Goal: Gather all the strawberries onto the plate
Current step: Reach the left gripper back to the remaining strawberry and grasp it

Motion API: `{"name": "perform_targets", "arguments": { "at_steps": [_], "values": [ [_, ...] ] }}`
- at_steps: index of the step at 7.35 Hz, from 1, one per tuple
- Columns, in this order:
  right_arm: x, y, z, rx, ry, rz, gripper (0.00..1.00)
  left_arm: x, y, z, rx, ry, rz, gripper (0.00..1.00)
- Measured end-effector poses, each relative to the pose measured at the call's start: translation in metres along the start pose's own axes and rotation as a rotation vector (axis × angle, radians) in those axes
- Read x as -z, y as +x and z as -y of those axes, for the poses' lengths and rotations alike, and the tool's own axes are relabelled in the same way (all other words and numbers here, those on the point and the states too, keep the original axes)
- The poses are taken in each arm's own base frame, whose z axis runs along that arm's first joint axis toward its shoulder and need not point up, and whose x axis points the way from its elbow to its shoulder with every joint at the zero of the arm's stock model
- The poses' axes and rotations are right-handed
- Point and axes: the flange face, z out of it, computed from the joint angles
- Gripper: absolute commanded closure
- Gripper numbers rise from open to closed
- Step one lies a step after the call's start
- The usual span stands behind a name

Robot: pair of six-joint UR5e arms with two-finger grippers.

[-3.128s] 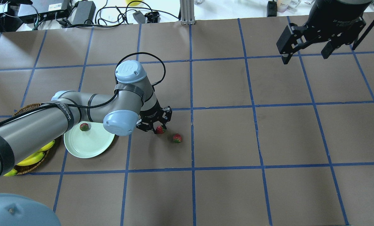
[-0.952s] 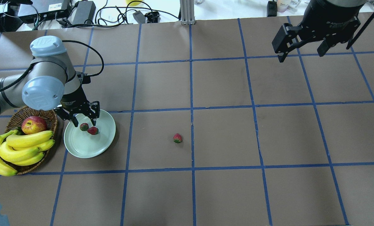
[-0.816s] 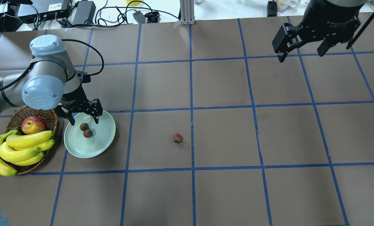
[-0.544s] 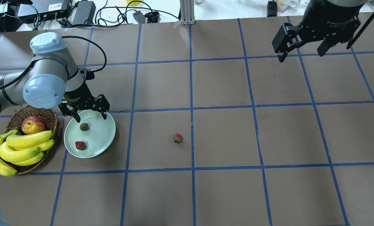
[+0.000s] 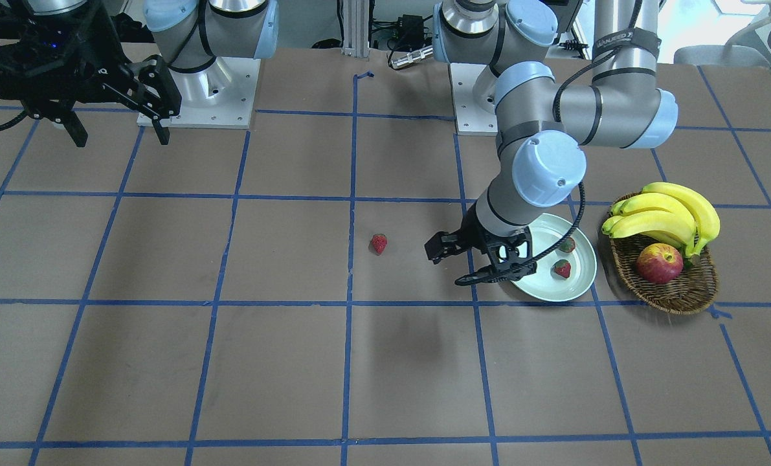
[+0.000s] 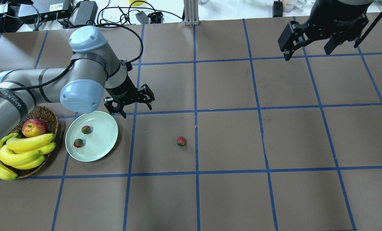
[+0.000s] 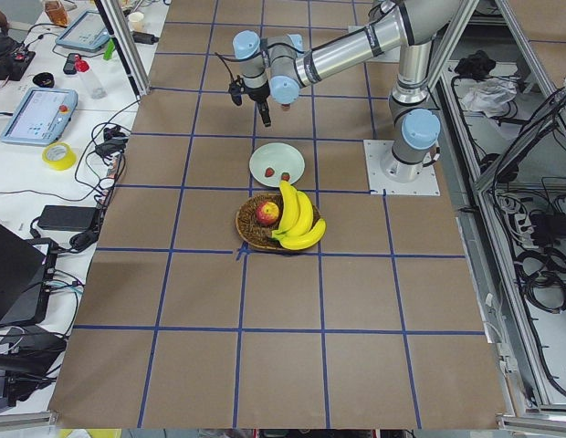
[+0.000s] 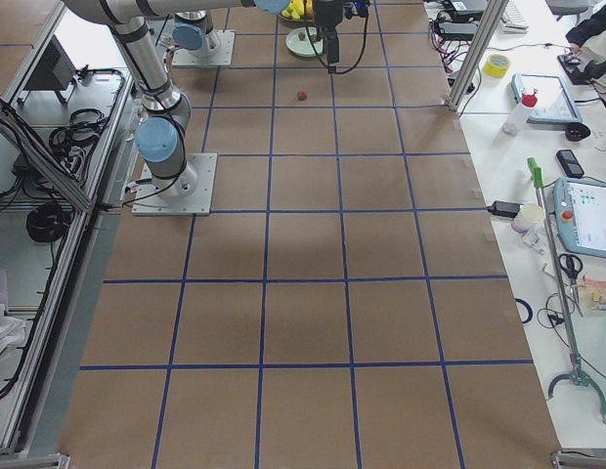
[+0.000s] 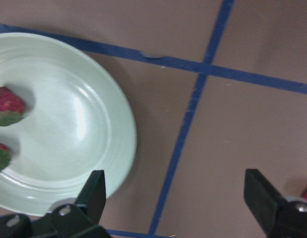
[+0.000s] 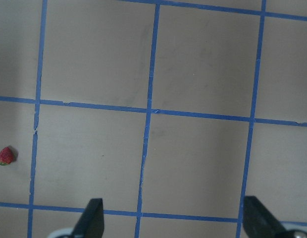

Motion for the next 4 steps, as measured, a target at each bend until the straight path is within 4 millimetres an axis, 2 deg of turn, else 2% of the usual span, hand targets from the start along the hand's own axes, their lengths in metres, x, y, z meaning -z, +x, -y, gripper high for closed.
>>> {"name": "perform_targets", "arguments": {
  "at_steps": [1, 2, 4],
  "values": [
    [0.0, 0.0, 0.0, -0.001, 0.002, 0.0, 0.0, -0.016, 0.026, -0.016, 0.025, -0.001, -0.02, 0.0],
    [0.0, 0.0, 0.0, -0.001, 0.003, 0.0, 0.0, -0.036, 0.043, -0.031, 0.049, 0.009, -0.034, 0.0],
    [0.0, 0.0, 0.001, -0.003, 0.004, 0.001, 0.0, -0.076, 0.058, -0.05, 0.056, 0.032, -0.049, 0.0]
  ]
}}
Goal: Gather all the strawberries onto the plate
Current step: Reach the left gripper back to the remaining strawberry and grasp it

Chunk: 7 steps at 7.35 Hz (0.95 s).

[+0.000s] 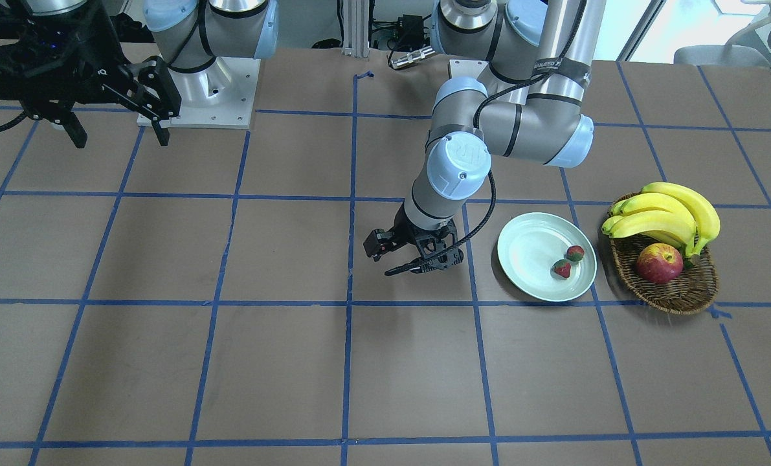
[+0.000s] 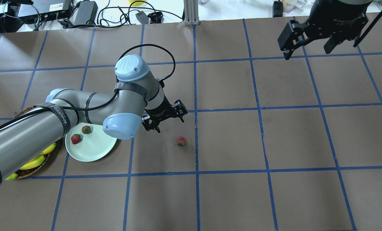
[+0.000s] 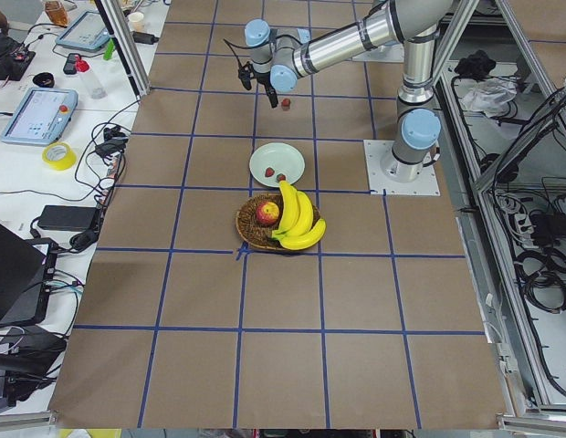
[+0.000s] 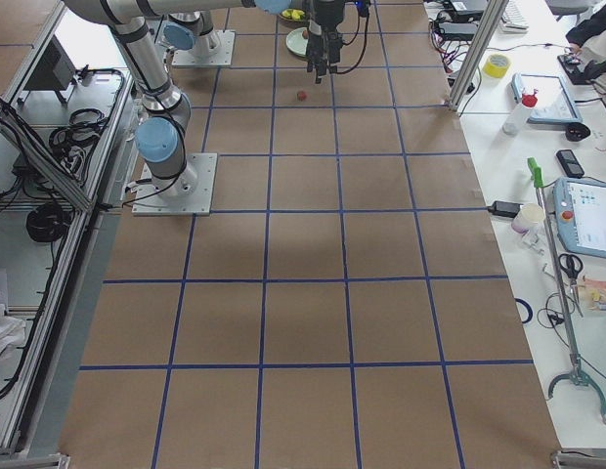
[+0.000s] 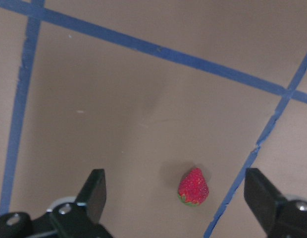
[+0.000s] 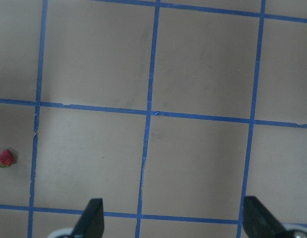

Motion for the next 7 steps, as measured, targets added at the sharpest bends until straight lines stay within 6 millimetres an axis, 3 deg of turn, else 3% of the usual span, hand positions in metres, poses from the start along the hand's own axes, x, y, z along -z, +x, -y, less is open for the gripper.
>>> {"name": "perform_targets", "arguments": {
  "at_steps": [1, 2, 3, 4, 7],
  "values": [
    [0.0, 0.0, 0.0, 0.001, 0.0, 0.0, 0.0, -0.014, 0.002, -0.004, 0.001, -0.004, 0.0, 0.02],
    [0.0, 0.0, 0.0, 0.002, -0.001, 0.0, 0.0, -0.025, 0.003, -0.006, 0.002, -0.014, 0.005, 0.3],
    [-0.001, 0.0, 0.0, 0.002, -0.001, 0.0, 0.0, -0.031, 0.005, -0.008, 0.0, -0.024, 0.006, 0.7],
    [-0.001, 0.001, 0.0, 0.002, -0.002, -0.001, 0.0, -0.035, 0.008, -0.012, -0.006, -0.033, 0.005, 1.0],
    [-0.002, 0.001, 0.0, 0.001, -0.004, 0.0, 0.0, -0.036, 0.012, -0.019, -0.021, -0.041, 0.007, 1.0]
  ]
}}
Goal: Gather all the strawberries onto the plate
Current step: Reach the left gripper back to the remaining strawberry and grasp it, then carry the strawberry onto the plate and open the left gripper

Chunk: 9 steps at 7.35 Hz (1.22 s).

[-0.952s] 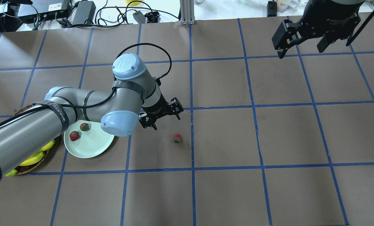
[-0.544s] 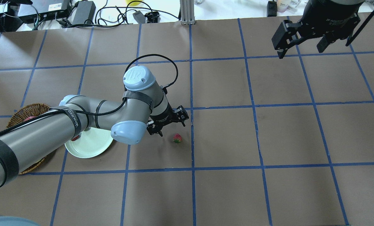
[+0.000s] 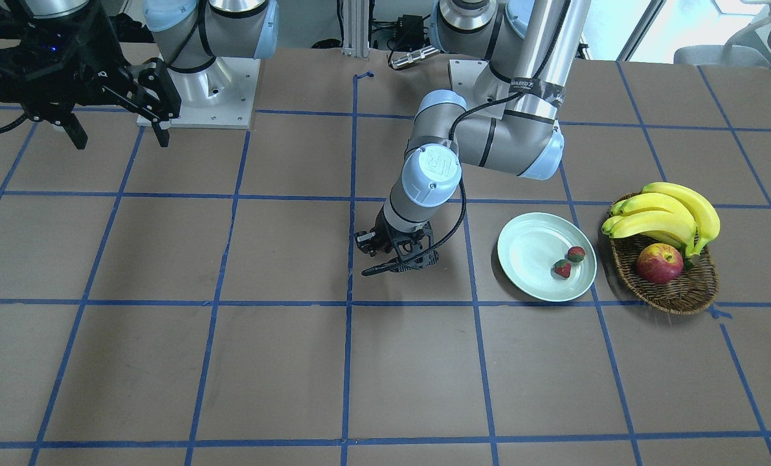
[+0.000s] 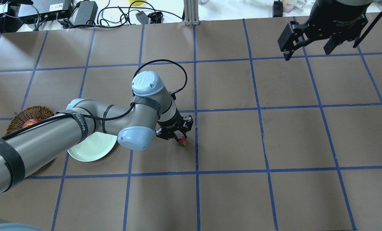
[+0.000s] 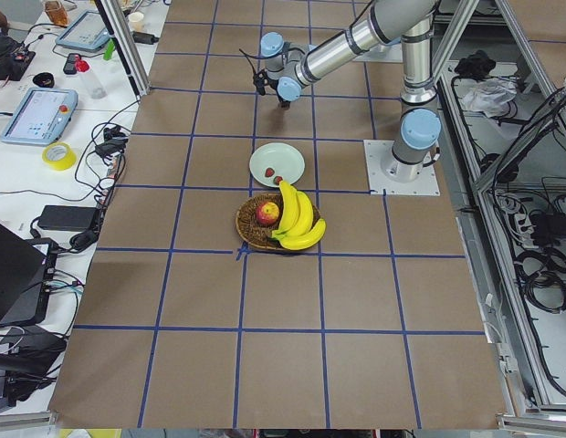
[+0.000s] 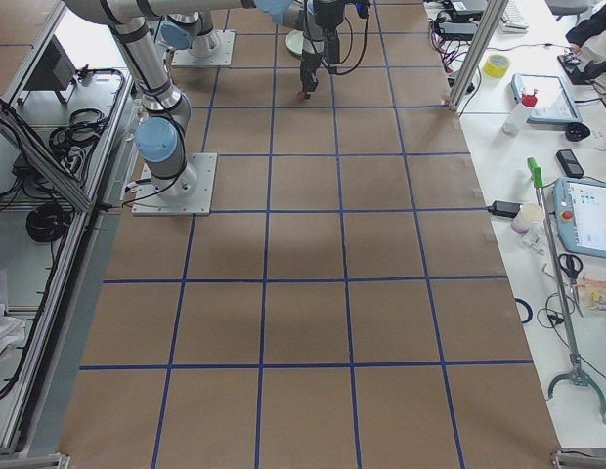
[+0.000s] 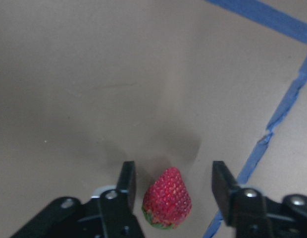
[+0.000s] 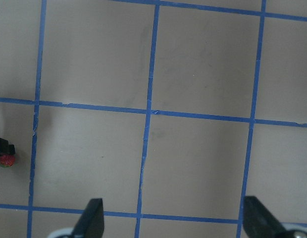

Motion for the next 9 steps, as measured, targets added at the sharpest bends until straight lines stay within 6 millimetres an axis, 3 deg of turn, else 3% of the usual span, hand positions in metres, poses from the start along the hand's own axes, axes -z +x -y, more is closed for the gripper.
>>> {"name": "perform_targets", "arguments": {
  "at_steps": [2, 4, 5, 7, 9],
  "values": [
    [0.0, 0.0, 0.0, 0.0, 0.0, 0.001, 0.0, 0.014, 0.002, 0.0, -0.011, 0.029, -0.008, 1.0],
    [0.0, 0.0, 0.001, 0.0, 0.006, 0.0, 0.0, 0.045, -0.002, 0.019, -0.033, 0.087, 0.013, 1.0],
    [0.0, 0.0, 0.001, 0.001, 0.014, -0.001, 0.0, 0.071, -0.015, 0.043, -0.068, 0.094, 0.065, 1.0],
    [0.0, 0.0, 0.002, 0.002, 0.018, -0.001, 0.0, 0.122, -0.062, 0.087, -0.125, 0.069, 0.165, 1.0],
    [0.0, 0.0, 0.002, 0.001, 0.019, -0.001, 0.0, 0.137, -0.117, 0.114, -0.182, 0.031, 0.216, 1.0]
  ]
}}
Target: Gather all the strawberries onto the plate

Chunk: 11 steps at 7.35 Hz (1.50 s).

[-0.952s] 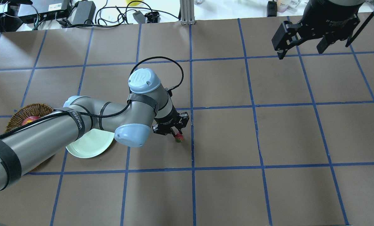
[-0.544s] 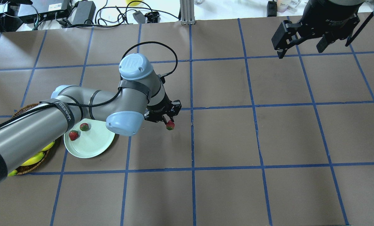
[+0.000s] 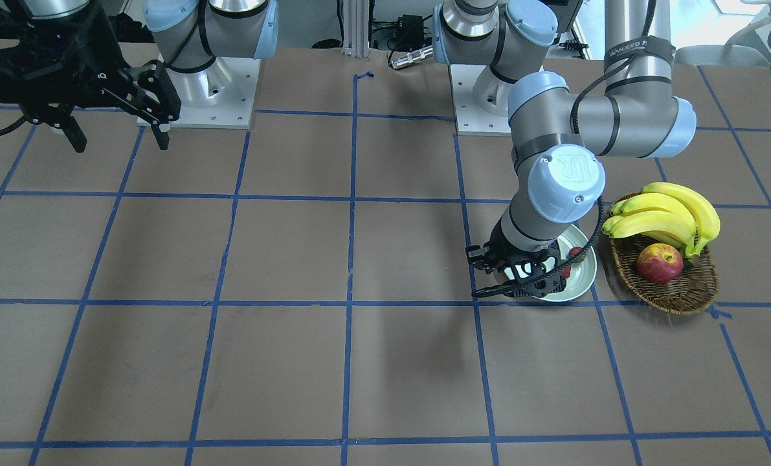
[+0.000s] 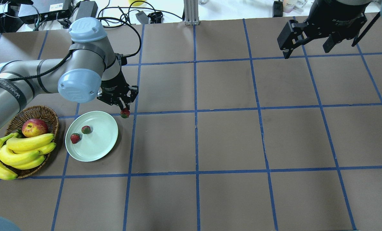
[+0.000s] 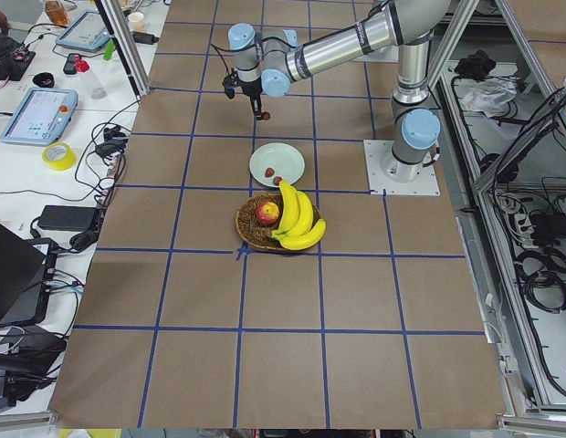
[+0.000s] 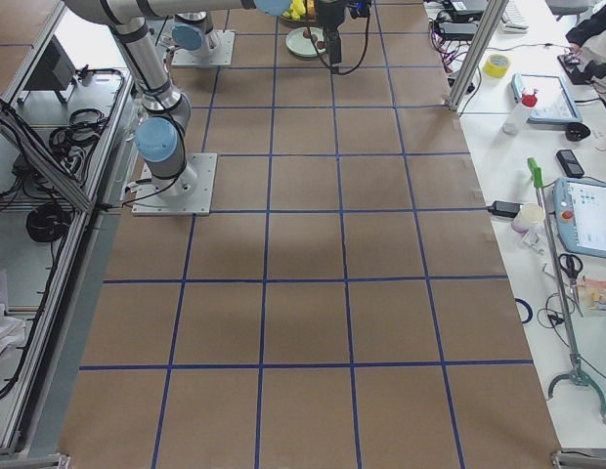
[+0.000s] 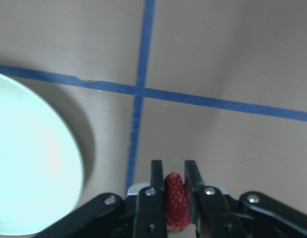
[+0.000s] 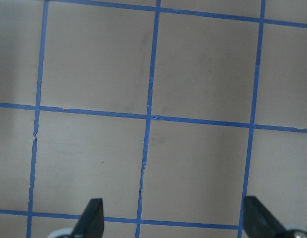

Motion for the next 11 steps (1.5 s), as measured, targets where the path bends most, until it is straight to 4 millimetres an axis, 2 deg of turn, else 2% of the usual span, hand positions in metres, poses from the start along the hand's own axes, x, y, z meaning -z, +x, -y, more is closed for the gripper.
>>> {"name": "perform_targets", "arguments": {
  "at_steps": [2, 4, 5, 6, 8, 9, 10, 11],
  "values": [
    [0.0, 0.0, 0.0, 0.0, 0.0, -0.001, 0.0, -0.02, -0.041, 0.004, -0.038, -0.046, 0.025, 1.0],
    [-0.001, 0.0, 0.0, 0.001, 0.001, 0.0, 0.0, -0.038, -0.074, 0.005, -0.044, -0.086, 0.045, 1.0],
    [-0.001, 0.0, 0.0, 0.001, 0.002, 0.0, 0.0, -0.046, -0.082, 0.004, -0.04, -0.104, 0.045, 0.71],
    [-0.001, 0.0, 0.0, 0.001, 0.003, -0.001, 0.0, -0.05, -0.085, 0.003, -0.038, -0.113, 0.044, 0.01],
    [-0.001, 0.0, 0.001, 0.001, 0.002, -0.001, 0.0, -0.043, -0.087, 0.002, -0.027, -0.097, 0.045, 0.0],
    [-0.001, 0.0, 0.001, 0.001, 0.002, -0.001, 0.0, -0.03, -0.087, 0.003, -0.024, -0.069, 0.045, 0.0],
    [-0.001, 0.0, 0.001, 0.001, 0.003, -0.001, 0.0, -0.009, -0.085, 0.006, -0.024, -0.032, 0.045, 0.0],
    [-0.001, 0.0, 0.001, 0.001, 0.003, -0.001, 0.0, 0.02, -0.081, 0.005, -0.023, -0.008, 0.039, 0.0]
  ]
}}
